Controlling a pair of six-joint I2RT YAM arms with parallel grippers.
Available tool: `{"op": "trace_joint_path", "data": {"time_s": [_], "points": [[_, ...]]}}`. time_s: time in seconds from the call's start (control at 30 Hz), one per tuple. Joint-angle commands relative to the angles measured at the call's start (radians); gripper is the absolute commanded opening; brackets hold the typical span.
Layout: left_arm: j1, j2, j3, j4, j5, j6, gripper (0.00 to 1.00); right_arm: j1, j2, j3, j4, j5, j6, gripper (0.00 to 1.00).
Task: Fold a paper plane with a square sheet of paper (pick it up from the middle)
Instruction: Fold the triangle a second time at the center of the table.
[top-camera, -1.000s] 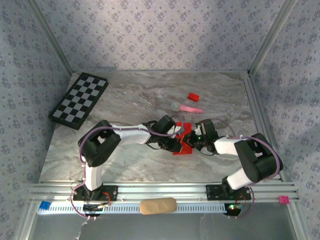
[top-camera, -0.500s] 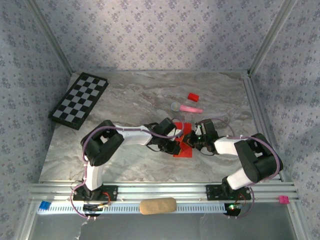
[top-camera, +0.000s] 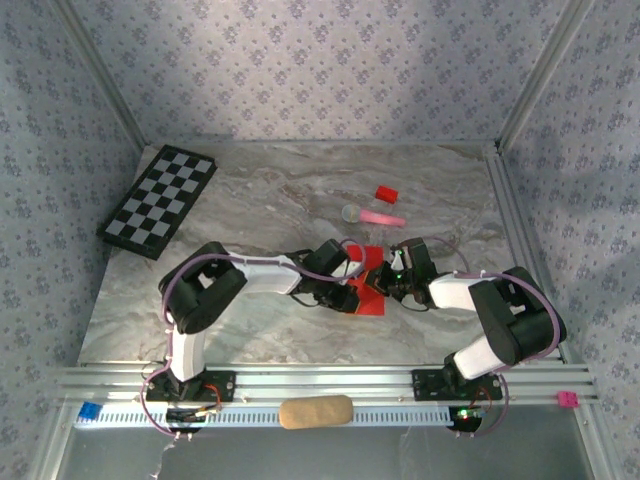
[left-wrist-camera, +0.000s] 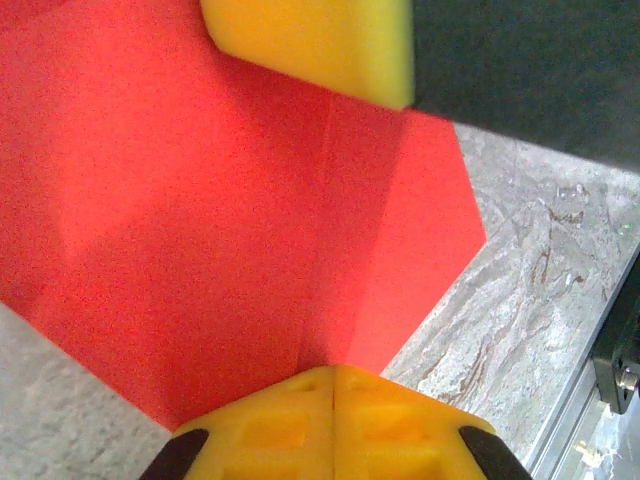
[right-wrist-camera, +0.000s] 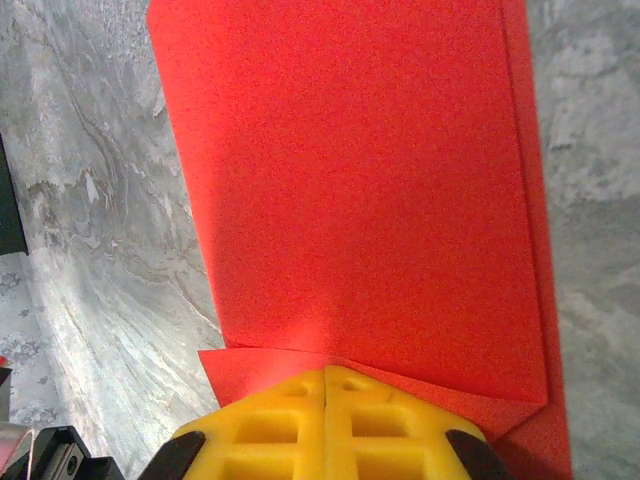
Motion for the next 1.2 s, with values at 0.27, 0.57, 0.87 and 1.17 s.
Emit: {"op": "trace_joint_path", "data": {"time_s": [0.27, 0.57, 0.87, 1.17], "points": [[-0.008, -0.063, -0.14, 0.052, 0.077, -0.094, 0.11, -0.015, 0.014, -0.034, -0.096, 0.043, -0.031, 0.02], [0.001, -0.185, -0.173, 0.114, 0.111, -0.137, 0.14, -0.016, 0.014, -0.027, -0.097, 0.036, -0.035, 0.02], [0.075, -0.152, -0.087, 0.165, 0.118, -0.158, 0.12, -0.016, 0.015, -0.028, -0.093, 0.036, -0.029, 0.02], [0.063, -0.021, 0.005, 0.124, 0.149, -0.13, 0.12, -0.015, 0.012, -0.029, -0.091, 0.036, -0.026, 0.02]]}}
